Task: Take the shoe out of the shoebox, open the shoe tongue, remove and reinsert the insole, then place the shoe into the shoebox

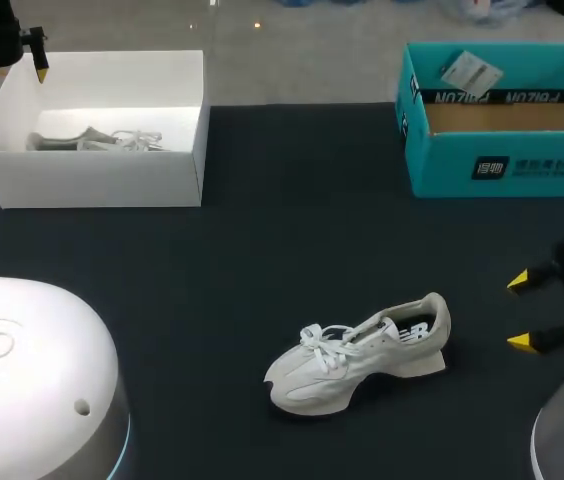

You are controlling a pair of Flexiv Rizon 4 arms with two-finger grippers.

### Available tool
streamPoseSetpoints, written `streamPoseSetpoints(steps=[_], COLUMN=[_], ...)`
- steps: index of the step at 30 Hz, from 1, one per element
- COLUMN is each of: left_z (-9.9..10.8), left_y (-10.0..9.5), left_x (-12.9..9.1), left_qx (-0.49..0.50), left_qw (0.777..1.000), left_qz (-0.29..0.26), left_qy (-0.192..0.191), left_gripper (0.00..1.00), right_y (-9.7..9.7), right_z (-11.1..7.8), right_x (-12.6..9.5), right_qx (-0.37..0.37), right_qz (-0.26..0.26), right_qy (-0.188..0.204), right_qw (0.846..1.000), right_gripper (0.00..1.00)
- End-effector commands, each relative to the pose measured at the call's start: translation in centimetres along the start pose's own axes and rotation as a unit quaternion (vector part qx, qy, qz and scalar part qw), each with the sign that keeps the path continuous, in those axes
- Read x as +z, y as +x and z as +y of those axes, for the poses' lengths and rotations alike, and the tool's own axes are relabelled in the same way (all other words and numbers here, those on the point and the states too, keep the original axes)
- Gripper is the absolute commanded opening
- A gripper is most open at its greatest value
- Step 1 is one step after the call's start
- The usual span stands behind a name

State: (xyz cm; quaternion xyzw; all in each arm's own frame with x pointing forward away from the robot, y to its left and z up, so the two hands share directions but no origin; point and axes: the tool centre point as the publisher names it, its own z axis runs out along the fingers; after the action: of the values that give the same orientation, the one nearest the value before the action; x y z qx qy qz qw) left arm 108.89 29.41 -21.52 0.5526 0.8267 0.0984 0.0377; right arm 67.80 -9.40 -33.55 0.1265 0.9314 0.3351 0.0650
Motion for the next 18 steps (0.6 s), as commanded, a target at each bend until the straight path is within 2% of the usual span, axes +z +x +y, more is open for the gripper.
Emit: streamPoseSetpoints(steps=[1, 2, 5, 10, 15, 18], left_z=[-0.1, -0.1, -0.1, -0.1, -0.1, -0.1], left_y=[0.0, 0.0, 0.0, 0.0, 0.0, 0.0], left_x=[-0.1, -0.1, -0.1, -0.1, -0.1, -0.1], left_qx=[0.0, 0.0, 0.0, 0.0, 0.0, 0.0], left_qw=[1.0, 1.0, 1.0, 1.0, 1.0, 1.0], left_qz=[0.001, 0.001, 0.001, 0.001, 0.001, 0.001], left_qy=[-0.002, -0.002, -0.002, -0.002, -0.002, -0.002], left_gripper=[1.0, 1.0, 1.0, 1.0, 1.0, 1.0], right_y=[-0.8, -1.1, -1.8, -2.6, -2.9, -3.0], right_z=[-2.1, -2.4, -2.9, -2.3, -2.0, -2.0], right_x=[0.8, 0.6, 0.1, -0.5, -0.7, -0.6], right_qx=[0.017, 0.018, 0.032, -0.01, -0.074, -0.078], right_qz=[-0.026, -0.026, -0.017, 0.029, 0.017, 0.01], right_qy=[-0.016, -0.016, -0.048, -0.104, -0.083, -0.081], right_qw=[0.999, 0.999, 0.998, 0.994, 0.994, 0.994], right_gripper=[1.0, 1.0, 1.0, 1.0, 1.0, 1.0])
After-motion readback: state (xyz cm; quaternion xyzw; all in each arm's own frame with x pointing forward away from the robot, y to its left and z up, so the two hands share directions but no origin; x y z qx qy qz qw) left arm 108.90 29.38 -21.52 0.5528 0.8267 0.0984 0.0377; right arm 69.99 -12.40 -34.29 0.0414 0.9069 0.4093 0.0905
